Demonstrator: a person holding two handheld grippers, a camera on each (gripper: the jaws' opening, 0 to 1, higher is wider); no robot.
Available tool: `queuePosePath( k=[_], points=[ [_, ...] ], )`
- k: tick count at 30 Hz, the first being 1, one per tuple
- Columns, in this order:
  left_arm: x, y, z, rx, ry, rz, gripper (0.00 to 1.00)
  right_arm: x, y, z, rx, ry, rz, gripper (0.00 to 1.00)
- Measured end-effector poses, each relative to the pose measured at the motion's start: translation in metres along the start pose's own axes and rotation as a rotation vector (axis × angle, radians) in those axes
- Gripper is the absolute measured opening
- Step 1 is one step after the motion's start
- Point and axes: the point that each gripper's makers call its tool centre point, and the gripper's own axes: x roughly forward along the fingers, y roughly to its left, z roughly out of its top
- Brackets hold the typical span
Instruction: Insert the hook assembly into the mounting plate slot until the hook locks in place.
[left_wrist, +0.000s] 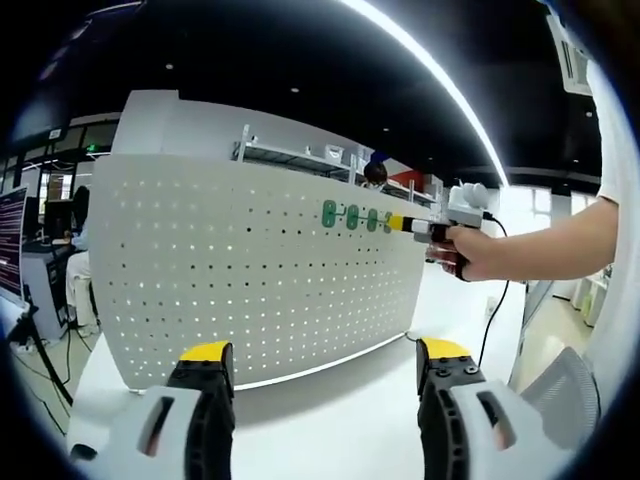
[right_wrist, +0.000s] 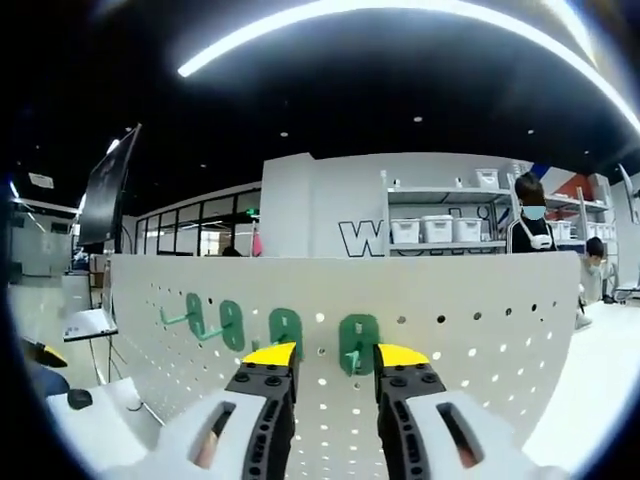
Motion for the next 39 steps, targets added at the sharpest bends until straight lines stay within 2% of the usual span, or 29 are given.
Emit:
queuePosePath(
  k=[5,8,17,25,39],
  points=[
    [0.001,0.002,0.002,0.003,-0.005,0.002,0.77,-0.005,0.007,-0.003,-0.035,0.004,0.04,0.35],
    [0.001,0.001,0.003,0.003,-0.009,0.002,0.77,-0.006,0.008,-0.006,-0.013,0.005,0.06,0.38],
    [0.002,0.0,0.005,0.013,-0.01,-0.001,0.77,-0.01,0.008,-0.006,-0.007,0.004,0.07,0.38],
    [0.004,-0.001,0.006,0.023,-0.007,-0.007,0.78,-0.023,0.011,-0.008,0.013,-0.022,0.119,0.4],
    [0.008,-0.001,0.003,0.032,-0.004,-0.021,0.77,-0.056,0.012,-0.024,0.026,0.003,0.161,0.45]
  ],
)
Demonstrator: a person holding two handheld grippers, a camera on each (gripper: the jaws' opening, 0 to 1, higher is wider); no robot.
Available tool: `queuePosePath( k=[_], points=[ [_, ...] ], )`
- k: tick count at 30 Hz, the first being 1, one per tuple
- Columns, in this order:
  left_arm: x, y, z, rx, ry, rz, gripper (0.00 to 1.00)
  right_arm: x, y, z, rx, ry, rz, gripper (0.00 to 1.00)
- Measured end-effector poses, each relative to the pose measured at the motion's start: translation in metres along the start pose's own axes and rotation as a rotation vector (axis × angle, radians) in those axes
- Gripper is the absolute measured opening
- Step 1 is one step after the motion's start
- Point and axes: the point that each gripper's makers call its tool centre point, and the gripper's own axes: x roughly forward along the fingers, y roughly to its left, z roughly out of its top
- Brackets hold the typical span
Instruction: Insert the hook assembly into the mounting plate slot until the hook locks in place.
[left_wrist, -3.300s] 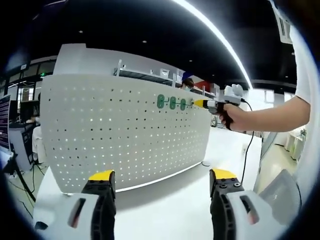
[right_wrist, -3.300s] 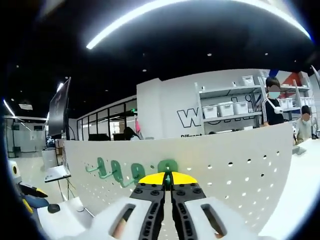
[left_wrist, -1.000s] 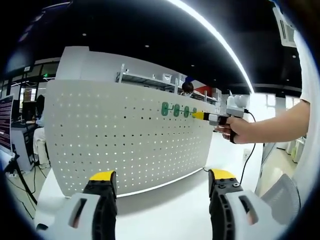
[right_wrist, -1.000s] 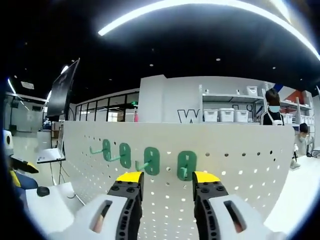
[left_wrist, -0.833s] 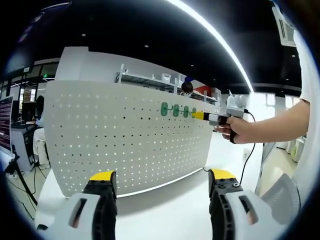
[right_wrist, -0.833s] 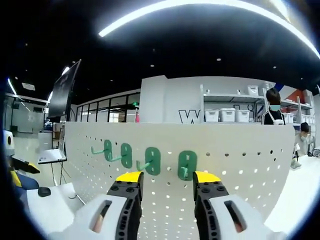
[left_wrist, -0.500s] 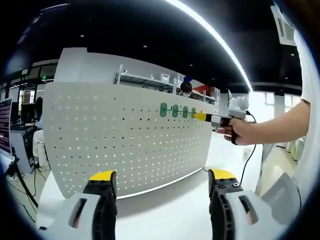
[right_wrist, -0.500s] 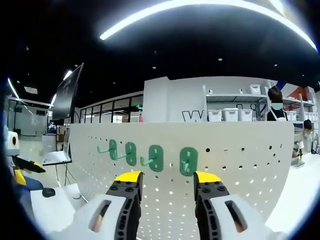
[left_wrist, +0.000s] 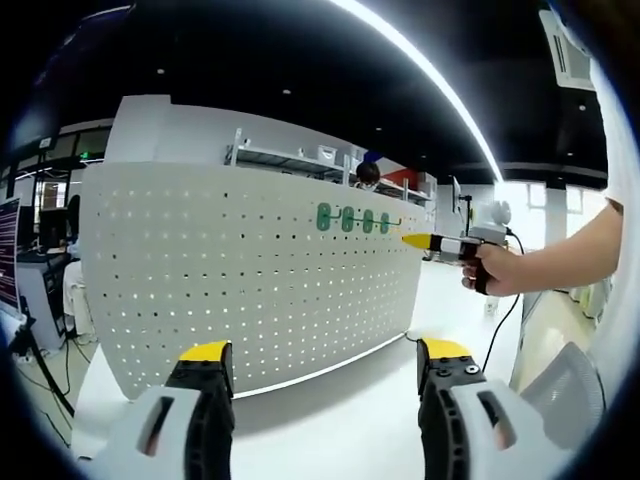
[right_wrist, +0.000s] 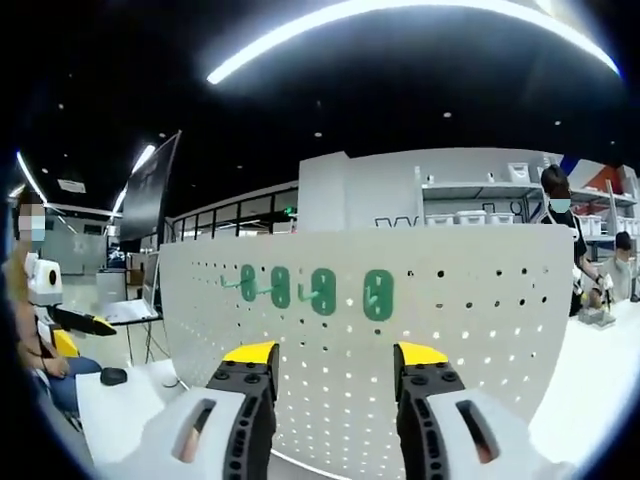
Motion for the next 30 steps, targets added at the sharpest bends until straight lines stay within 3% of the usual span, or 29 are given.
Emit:
queuePosePath(
  k=[30],
  points=[
    [-0.004,0.008,-0.007,0.002,0.003,-0.002,0.79,-0.058,0.024,-0.031,0.039,0.05,0.043,0.53]
  ],
)
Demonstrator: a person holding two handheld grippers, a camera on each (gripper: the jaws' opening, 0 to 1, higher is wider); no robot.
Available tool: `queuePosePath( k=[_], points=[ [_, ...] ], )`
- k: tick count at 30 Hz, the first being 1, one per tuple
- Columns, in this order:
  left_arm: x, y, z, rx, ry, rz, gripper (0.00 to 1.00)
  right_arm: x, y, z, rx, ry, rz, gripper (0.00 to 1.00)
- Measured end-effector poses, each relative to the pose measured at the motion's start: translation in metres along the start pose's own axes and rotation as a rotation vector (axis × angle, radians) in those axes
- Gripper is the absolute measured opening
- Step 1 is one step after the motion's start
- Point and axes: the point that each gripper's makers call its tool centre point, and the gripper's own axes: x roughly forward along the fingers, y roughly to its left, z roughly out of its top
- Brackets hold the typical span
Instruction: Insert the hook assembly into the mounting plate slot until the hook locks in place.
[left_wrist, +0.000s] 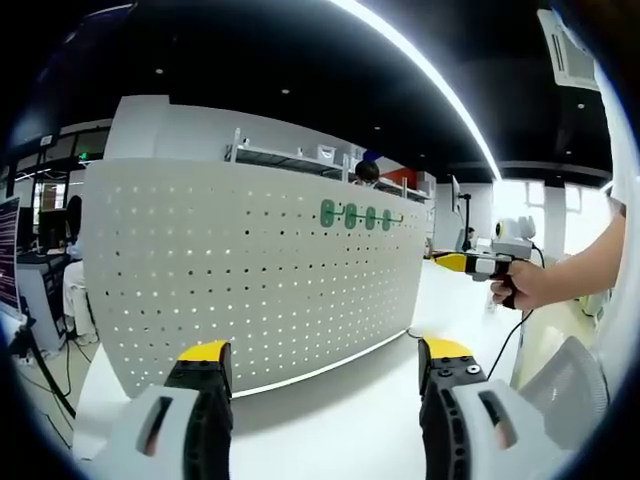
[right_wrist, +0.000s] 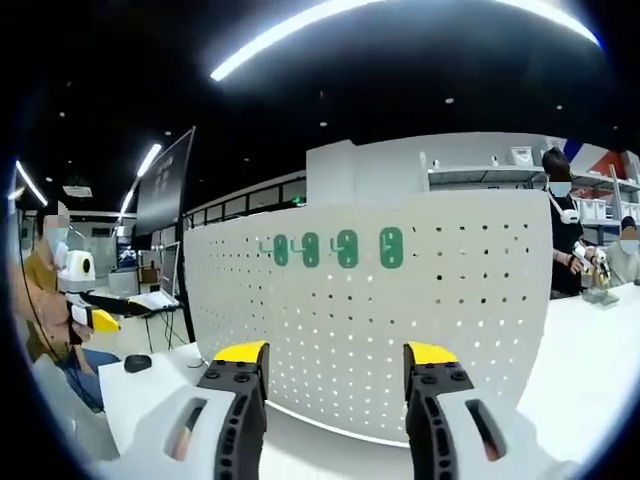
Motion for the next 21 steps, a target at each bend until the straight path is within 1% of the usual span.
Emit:
queuePosePath(
  k=[3,8,10,12,14,21],
  points=[
    [-0.002,0.001,0.0,-0.001,0.0,0.003,0.79,-0.006,0.003,-0.003,0.004,0.003,0.003,0.54],
    [-0.005,0.005,0.0,0.001,-0.003,0.012,0.8,-0.015,0.0,-0.008,0.025,0.004,-0.008,0.55],
    [-0.007,0.007,0.001,0.011,-0.009,0.016,0.79,-0.018,0.001,-0.01,0.025,0.008,-0.01,0.55],
    [-0.009,0.007,0.005,0.026,-0.028,0.014,0.78,-0.022,0.002,-0.013,0.021,0.016,-0.01,0.55],
    [-0.011,0.008,0.005,0.029,-0.032,0.018,0.79,-0.027,0.004,-0.014,0.019,0.018,-0.009,0.56],
    [-0.018,0.009,-0.002,0.046,-0.022,0.019,0.81,-0.045,0.008,-0.028,0.029,0.035,-0.014,0.59]
  ],
)
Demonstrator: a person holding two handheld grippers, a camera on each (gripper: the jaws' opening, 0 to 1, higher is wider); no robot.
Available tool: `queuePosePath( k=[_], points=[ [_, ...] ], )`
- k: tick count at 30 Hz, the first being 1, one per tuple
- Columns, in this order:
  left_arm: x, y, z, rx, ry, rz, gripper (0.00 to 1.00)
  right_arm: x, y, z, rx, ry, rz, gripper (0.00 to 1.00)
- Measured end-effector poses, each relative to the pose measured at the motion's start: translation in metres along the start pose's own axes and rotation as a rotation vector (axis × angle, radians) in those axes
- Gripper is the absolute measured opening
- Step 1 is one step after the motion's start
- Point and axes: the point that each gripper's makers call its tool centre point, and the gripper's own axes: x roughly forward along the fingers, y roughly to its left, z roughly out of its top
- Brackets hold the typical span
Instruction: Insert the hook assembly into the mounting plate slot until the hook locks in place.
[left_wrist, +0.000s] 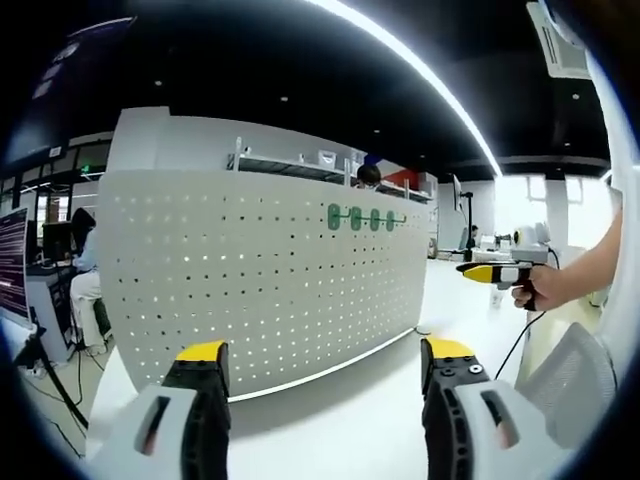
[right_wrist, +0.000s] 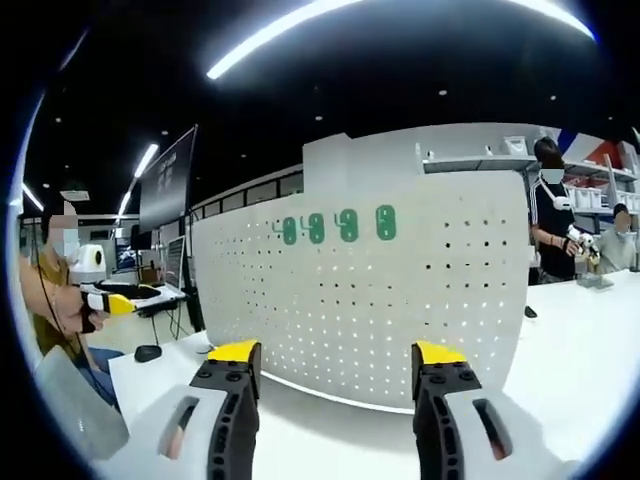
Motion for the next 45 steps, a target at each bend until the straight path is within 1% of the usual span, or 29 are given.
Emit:
queuePosePath(
  k=[3,10,12,14,16,21,24,29,32,41,45],
  points=[
    [-0.002,0.0,-0.003,-0.011,0.001,0.002,0.82,-0.006,0.001,-0.004,0.007,0.003,-0.001,0.61],
    [-0.008,0.001,-0.01,-0.025,0.006,0.01,0.83,-0.018,0.002,-0.011,0.027,0.005,-0.008,0.62],
    [-0.01,0.0,-0.013,0.004,0.016,0.007,0.84,-0.02,0.001,-0.012,0.025,0.008,-0.009,0.62],
    [-0.011,-0.002,-0.016,-0.002,0.024,0.0,0.85,-0.023,0.002,-0.014,0.029,0.009,-0.008,0.63],
    [-0.014,-0.002,-0.016,-0.005,0.018,-0.001,0.86,-0.027,0.002,-0.016,0.029,0.01,-0.008,0.63],
    [-0.021,-0.001,-0.02,-0.009,0.026,0.011,0.86,-0.034,0.002,-0.02,0.042,0.012,-0.014,0.64],
    [-0.024,-0.001,-0.025,-0.008,0.042,0.018,0.86,-0.038,0.002,-0.022,0.046,0.016,-0.019,0.64],
    [-0.029,-0.001,-0.027,-0.021,0.043,0.032,0.86,-0.044,0.001,-0.024,0.056,0.017,-0.028,0.64],
    [-0.03,-0.001,-0.03,-0.043,0.044,0.041,0.86,-0.048,0.0,-0.028,0.052,0.026,-0.034,0.64],
    [-0.03,-0.004,-0.033,-0.043,0.055,0.039,0.86,-0.054,-0.001,-0.035,0.069,0.035,-0.044,0.64],
    [-0.029,-0.003,-0.033,-0.04,0.058,0.037,0.86,-0.054,-0.003,-0.034,0.07,0.031,-0.047,0.64]
  ],
)
